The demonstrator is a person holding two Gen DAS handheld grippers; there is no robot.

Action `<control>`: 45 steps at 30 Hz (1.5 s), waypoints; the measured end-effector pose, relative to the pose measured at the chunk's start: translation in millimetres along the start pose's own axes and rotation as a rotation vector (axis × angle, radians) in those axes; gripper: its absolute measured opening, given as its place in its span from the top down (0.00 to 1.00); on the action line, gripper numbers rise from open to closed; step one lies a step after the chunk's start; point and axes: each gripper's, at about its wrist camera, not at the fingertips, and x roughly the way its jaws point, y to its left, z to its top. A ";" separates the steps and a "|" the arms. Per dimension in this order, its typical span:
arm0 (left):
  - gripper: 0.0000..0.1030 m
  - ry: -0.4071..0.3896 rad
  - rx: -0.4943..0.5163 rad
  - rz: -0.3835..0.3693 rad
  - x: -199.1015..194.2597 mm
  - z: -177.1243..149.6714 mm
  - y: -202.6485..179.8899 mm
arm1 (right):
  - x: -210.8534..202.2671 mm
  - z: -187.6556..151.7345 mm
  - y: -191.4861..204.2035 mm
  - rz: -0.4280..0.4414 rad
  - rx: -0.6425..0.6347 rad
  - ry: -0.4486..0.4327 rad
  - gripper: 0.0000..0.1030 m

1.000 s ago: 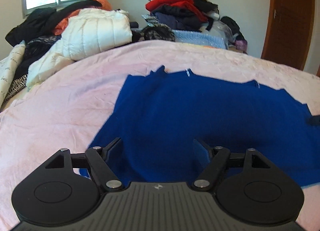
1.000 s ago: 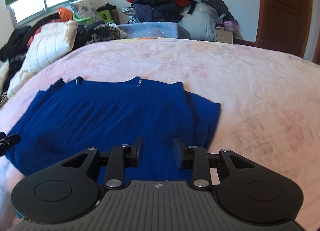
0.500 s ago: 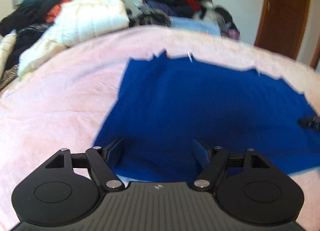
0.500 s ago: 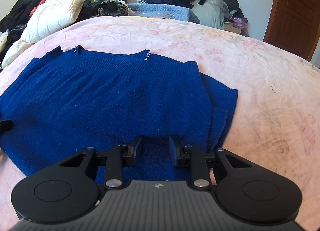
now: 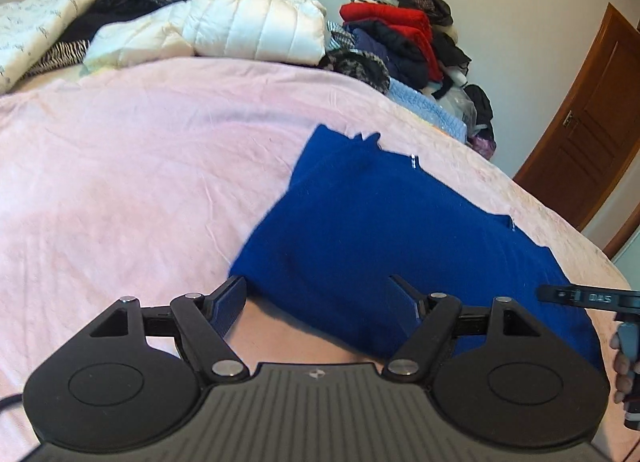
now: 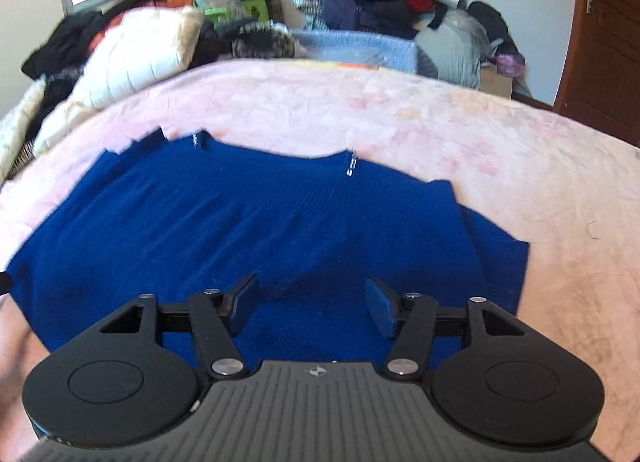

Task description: Fold small clothes

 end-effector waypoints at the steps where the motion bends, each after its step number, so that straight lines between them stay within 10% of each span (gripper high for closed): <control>1: 0.26 0.008 -0.014 0.004 1.8 -3.4 2.7 | 7.9 0.2 -1.2 -0.005 -0.001 0.026 0.38; 9: 0.24 -0.056 -0.012 -0.043 -2.4 -19.2 11.4 | 2.7 22.6 -3.5 0.073 0.101 0.018 0.40; 15: 0.14 -0.125 -0.072 -0.121 -4.9 -28.4 22.6 | 34.3 73.0 75.0 0.332 0.050 0.012 0.34; 23: 0.11 -0.143 -0.147 -0.197 -6.2 -29.3 36.9 | 132.0 120.2 181.1 0.393 0.008 0.189 0.32; 26: 0.11 -0.146 -0.164 -0.212 -5.7 -29.4 39.8 | 149.8 117.2 201.6 0.364 -0.049 0.223 0.18; 29: 0.11 -0.147 -0.165 -0.212 -6.5 -29.9 38.8 | 151.8 115.7 214.1 0.346 -0.105 0.237 0.07; 31: 0.11 -0.146 -0.167 -0.214 -6.7 -29.9 39.0 | 145.3 116.1 216.2 0.344 -0.100 0.218 0.20; 36: 0.11 -0.114 -0.242 -0.168 -15.7 -25.3 39.8 | 93.3 106.4 158.0 0.552 0.188 0.134 0.23; 45: 0.10 0.010 -0.637 -0.191 -8.9 -12.2 57.7 | -12.5 -1.3 90.2 0.239 -0.104 -0.043 0.19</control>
